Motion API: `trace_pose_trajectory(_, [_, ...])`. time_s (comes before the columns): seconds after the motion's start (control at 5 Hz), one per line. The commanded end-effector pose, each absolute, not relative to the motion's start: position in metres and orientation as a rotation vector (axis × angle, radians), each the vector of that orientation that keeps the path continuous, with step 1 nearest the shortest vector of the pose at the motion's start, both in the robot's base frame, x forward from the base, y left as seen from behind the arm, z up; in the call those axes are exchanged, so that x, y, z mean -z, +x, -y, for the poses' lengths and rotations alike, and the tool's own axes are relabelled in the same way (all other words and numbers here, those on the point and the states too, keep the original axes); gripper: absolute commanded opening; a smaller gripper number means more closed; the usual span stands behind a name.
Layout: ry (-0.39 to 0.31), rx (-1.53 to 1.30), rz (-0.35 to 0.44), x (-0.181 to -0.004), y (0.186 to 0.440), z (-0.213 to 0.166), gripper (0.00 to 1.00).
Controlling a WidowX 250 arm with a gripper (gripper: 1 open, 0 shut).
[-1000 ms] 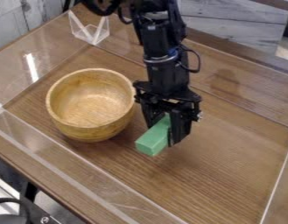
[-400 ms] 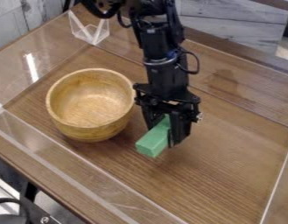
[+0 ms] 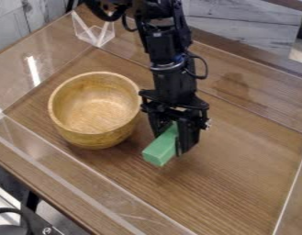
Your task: Remove the green block from inside the brown bowl and put it on the table
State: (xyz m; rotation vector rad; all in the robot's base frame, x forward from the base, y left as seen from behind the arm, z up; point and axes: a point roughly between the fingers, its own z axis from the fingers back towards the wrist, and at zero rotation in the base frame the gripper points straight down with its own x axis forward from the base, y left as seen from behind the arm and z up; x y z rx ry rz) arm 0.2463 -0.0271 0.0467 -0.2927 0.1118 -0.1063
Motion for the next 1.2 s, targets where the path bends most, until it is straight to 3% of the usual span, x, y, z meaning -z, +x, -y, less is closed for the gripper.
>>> trace_pose_trajectory(0.0, [-0.297, 0.099, -0.064, -0.0566, 0.2546, 0.0236, 0.0])
trace_pose_trajectory(1.0, [-0.319, 0.085, -0.064, -0.0552, 0.2573, 0.02, 0.0])
